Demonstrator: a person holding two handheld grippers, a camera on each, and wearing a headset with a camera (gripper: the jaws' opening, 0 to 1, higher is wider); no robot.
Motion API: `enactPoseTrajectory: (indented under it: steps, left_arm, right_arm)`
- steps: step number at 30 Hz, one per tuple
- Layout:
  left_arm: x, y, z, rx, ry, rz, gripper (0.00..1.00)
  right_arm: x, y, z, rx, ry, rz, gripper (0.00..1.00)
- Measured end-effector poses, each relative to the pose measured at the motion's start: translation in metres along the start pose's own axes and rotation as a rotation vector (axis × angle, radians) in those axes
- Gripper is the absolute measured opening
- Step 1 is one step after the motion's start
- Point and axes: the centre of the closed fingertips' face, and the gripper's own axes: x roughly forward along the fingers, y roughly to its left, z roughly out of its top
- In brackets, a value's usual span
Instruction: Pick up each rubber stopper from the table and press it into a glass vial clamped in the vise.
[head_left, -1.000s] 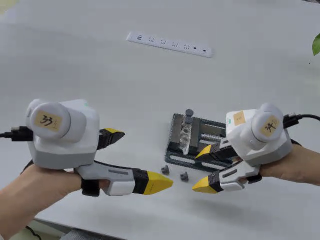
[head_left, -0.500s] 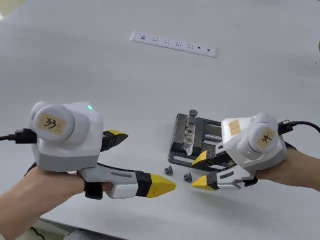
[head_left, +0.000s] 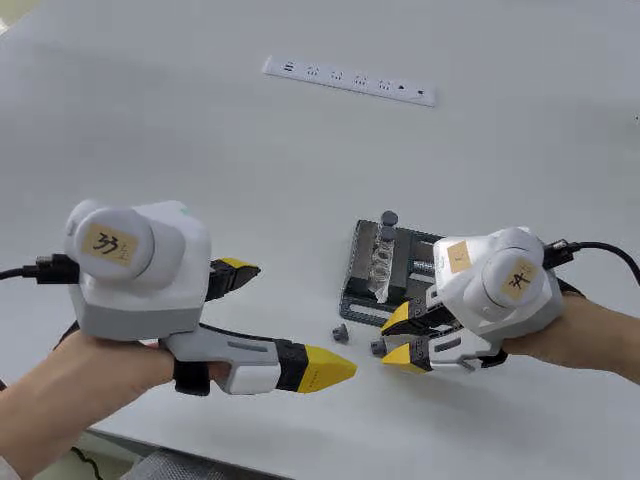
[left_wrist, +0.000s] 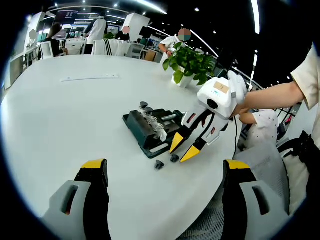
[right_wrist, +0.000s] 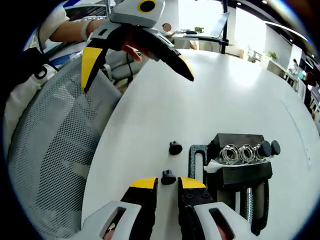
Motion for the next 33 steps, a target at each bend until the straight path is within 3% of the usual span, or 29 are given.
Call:
enactPoseTrajectory:
  steps: [12, 19, 24, 33]
  left_arm:
    - [0.000, 0.001, -0.002, -0.012, -0.004, 0.001, 0.95]
    - [0.005, -0.002, -0.002, -0.057, -0.013, -0.009, 0.93]
    - [0.016, -0.008, 0.002, -0.119, -0.016, -0.033, 0.87]
    - [0.037, -0.013, 0.008, -0.289, -0.023, -0.057, 0.76]
  right_arm:
    - [0.002, -0.001, -0.002, -0.006, 0.007, -0.014, 0.08]
    - [-0.013, -0.003, 0.008, -0.017, -0.010, -0.059, 0.07]
    - [-0.029, -0.006, 0.013, -0.042, -0.012, -0.106, 0.07]
    - [-0.051, -0.005, 0.020, -0.108, -0.006, -0.198, 0.07]
